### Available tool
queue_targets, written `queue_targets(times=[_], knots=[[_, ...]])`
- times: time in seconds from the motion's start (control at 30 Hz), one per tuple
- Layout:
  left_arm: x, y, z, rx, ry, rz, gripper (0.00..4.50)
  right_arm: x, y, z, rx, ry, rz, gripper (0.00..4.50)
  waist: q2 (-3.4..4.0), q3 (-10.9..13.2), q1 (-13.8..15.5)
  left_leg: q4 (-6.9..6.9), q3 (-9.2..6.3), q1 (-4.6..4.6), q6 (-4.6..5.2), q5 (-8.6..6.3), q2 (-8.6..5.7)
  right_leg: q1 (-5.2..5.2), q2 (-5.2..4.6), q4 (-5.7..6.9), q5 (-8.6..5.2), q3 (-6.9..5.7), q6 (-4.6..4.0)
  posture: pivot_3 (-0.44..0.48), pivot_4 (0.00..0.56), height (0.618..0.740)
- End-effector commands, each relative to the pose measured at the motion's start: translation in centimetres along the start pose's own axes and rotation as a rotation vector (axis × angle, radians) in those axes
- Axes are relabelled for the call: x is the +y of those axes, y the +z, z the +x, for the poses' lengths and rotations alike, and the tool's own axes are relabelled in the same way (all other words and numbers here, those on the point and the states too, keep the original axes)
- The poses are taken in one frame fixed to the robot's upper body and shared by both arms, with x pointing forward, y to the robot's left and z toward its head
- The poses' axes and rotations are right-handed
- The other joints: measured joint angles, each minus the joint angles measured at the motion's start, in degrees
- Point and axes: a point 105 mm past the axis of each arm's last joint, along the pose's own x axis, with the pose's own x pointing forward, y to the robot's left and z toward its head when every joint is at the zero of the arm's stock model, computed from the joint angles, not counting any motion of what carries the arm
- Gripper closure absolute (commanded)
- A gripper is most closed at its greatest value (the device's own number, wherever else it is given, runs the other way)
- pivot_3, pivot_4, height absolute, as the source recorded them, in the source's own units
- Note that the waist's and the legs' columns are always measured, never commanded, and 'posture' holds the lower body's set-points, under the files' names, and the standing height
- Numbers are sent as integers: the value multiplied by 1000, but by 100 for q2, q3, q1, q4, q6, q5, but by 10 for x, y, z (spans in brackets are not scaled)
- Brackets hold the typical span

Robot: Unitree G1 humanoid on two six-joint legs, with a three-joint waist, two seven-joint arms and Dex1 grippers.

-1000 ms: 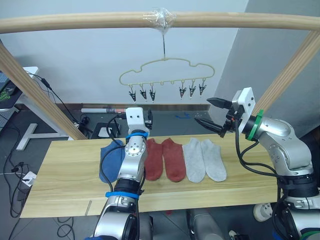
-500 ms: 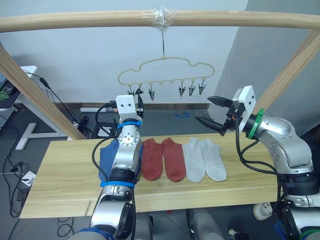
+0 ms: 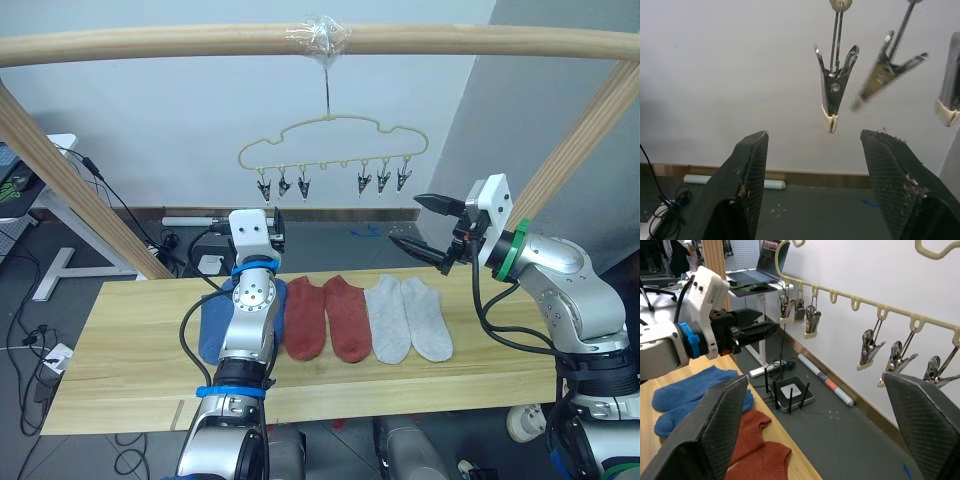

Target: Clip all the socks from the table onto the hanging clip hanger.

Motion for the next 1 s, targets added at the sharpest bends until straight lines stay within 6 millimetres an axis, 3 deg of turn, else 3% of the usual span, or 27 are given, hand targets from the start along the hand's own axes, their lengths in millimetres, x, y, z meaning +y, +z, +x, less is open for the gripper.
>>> queue_targets(times=[0.03,0.33,0.6,1.0], knots=[[-2,17,9,-65,10,-1,1498,-6,17,-4,-46,-15,-56,0,0,-1,2,0,0,0,0,0,0,0,0,0,1,0,0,-35,141,740],[-4,28,17,-110,23,6,1498,-8,25,-3,-62,2,-70,0,1,-6,0,1,0,0,0,0,-2,0,-1,0,16,1,-27,-38,133,740],[-6,29,20,-117,32,12,1498,12,39,1,-94,105,-38,0,1,-6,-3,1,0,-1,0,1,-2,0,-2,2,17,1,-27,-43,143,740],[-9,35,36,-134,47,-4,1498,7,46,3,-88,103,-58,0,1,-6,-6,10,0,-1,2,1,-3,2,-2,6,19,1,-25,-45,159,740]])
